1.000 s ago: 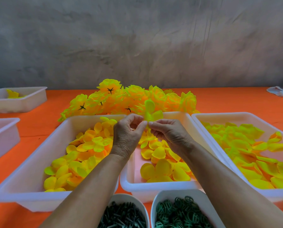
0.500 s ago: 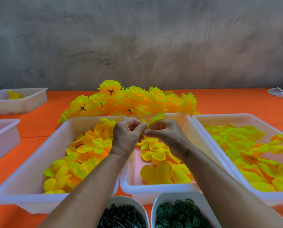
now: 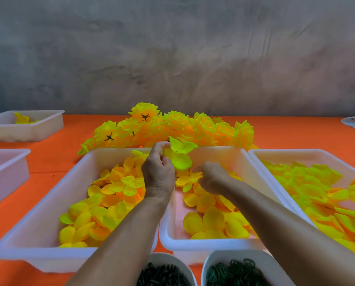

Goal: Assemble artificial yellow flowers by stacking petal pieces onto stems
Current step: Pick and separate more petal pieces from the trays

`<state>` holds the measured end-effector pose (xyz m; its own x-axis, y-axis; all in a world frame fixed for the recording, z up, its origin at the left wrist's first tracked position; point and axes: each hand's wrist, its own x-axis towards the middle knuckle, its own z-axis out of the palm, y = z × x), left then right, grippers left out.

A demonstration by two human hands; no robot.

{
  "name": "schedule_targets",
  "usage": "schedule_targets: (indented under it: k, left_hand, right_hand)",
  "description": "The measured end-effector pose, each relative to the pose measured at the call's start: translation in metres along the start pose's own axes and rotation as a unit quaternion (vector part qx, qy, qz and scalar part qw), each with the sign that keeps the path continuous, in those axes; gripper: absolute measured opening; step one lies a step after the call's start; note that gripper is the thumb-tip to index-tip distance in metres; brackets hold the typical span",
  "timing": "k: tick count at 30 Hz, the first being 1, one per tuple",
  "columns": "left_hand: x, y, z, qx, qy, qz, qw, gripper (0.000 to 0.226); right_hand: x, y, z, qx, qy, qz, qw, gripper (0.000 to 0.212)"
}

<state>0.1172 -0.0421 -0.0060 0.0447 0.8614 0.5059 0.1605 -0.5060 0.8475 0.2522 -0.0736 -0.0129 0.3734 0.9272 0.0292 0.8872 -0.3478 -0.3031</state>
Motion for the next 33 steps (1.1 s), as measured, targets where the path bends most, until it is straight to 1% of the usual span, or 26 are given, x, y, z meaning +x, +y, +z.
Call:
schedule_targets:
  k: [2,4,6,9,11,12,13,15,16,17,18,19,21,23,26,29,31,33]
  left_hand:
    - [0.000,0.001,-0.001,-0.008,0.003,-0.017,1.000,0.033]
    - [0.000,0.002,-0.002,-0.024,0.002,-0.040,0.999,0.024]
    - [0.001,0.002,-0.002,-0.037,0.004,-0.050,0.998,0.014]
    - [0.001,0.002,-0.003,-0.049,0.003,-0.044,0.998,0.005]
    - [0.000,0.002,-0.004,-0.048,0.003,-0.038,0.998,0.006]
    - [0.000,0.003,-0.004,-0.046,0.003,-0.034,0.998,0.008]
    - [-0.001,0.004,-0.005,-0.046,0.003,-0.032,0.998,0.011]
    - [-0.002,0.005,-0.005,-0.049,0.004,-0.028,0.998,0.016]
    - [-0.002,0.006,-0.005,-0.047,0.004,-0.027,0.999,0.017]
    - [-0.002,0.006,-0.004,-0.043,0.002,-0.024,0.999,0.018]
    - [-0.002,0.006,-0.005,-0.039,0.000,-0.019,0.999,0.018]
    - [-0.003,0.006,-0.005,-0.034,-0.003,-0.014,0.999,0.019]
    - [-0.004,0.005,-0.006,-0.024,-0.008,0.001,1.000,0.020]
    - [-0.005,0.004,-0.006,-0.020,-0.018,0.012,1.000,0.021]
    - [-0.002,0.001,-0.004,-0.023,-0.023,0.014,0.999,0.024]
    - [-0.001,0.000,-0.002,-0.052,-0.034,0.007,0.998,0.024]
    - [-0.002,0.000,-0.002,-0.070,-0.039,0.008,0.997,0.022]
    - [-0.002,0.000,-0.003,-0.090,-0.040,-0.001,0.995,0.023]
  right_hand:
    - [0.003,-0.004,0.009,-0.040,-0.003,0.006,0.999,0.047]
    - [0.003,-0.006,0.014,-0.048,0.034,0.028,0.998,0.036]
    - [0.002,-0.006,0.013,-0.026,0.071,0.044,0.996,0.028]
    - [-0.001,0.000,0.000,0.061,0.089,0.048,0.993,0.019]
    - [-0.008,0.008,-0.013,0.171,0.107,0.056,0.978,0.012]
    - [-0.013,0.012,-0.019,0.252,0.120,0.065,0.958,0.016]
    - [-0.019,0.017,-0.024,0.352,0.125,0.077,0.924,0.019]
    - [-0.031,0.025,-0.034,0.532,0.109,0.097,0.834,0.015]
    - [-0.036,0.027,-0.036,0.591,0.095,0.103,0.795,0.015]
    - [-0.040,0.028,-0.036,0.632,0.082,0.105,0.764,0.016]
    - [-0.043,0.029,-0.035,0.659,0.069,0.102,0.742,0.017]
    - [-0.045,0.029,-0.032,0.674,0.060,0.097,0.730,0.018]
    - [-0.047,0.027,-0.027,0.680,0.066,0.083,0.726,0.018]
    - [-0.047,0.026,-0.026,0.679,0.108,0.064,0.723,0.015]
    - [-0.047,0.028,-0.030,0.689,0.159,0.032,0.707,0.012]
    - [-0.050,0.025,-0.030,0.687,0.161,0.011,0.708,0.010]
    - [-0.051,0.023,-0.030,0.685,0.157,0.013,0.712,0.009]
    - [-0.050,0.024,-0.031,0.689,0.156,0.024,0.707,0.009]
